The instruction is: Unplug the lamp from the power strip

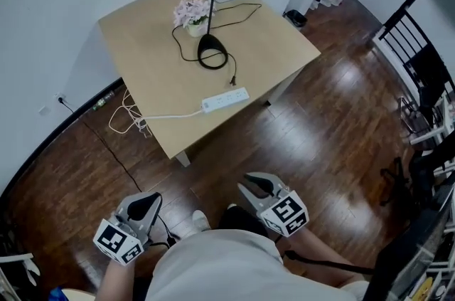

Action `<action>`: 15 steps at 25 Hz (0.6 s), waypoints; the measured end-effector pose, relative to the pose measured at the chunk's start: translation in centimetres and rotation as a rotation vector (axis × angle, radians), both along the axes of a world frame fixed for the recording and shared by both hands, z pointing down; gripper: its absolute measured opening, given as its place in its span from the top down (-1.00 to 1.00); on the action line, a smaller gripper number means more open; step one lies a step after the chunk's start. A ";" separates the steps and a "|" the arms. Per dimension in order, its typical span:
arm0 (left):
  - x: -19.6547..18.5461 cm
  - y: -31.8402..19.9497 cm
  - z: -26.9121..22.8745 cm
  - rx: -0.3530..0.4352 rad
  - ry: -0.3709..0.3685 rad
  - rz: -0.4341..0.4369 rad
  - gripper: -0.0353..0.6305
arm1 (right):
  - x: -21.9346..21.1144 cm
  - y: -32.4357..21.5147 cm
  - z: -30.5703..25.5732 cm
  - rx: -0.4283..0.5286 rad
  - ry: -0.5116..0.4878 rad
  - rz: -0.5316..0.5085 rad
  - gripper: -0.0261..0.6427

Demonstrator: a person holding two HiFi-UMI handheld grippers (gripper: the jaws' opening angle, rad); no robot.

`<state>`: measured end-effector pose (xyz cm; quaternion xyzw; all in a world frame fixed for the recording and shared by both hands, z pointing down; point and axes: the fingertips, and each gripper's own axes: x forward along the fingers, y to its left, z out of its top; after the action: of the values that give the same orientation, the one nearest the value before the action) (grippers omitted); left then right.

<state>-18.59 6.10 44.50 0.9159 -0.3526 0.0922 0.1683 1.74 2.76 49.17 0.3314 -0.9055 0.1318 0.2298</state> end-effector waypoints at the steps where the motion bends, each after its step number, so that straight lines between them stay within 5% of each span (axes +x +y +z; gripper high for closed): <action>1: 0.2 0.9 -0.3 0.010 -0.001 0.000 0.88 | 0.1 0.7 -0.4 0.006 -0.003 0.000 0.66; 15: 8.0 11.1 -3.9 0.093 0.013 0.016 0.88 | 4.9 12.5 -5.3 0.064 -0.091 -0.063 0.64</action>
<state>-10.59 17.21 40.59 0.9262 -0.3479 0.0710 0.1270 6.62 15.22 43.92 0.3035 -0.9287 0.1106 0.1819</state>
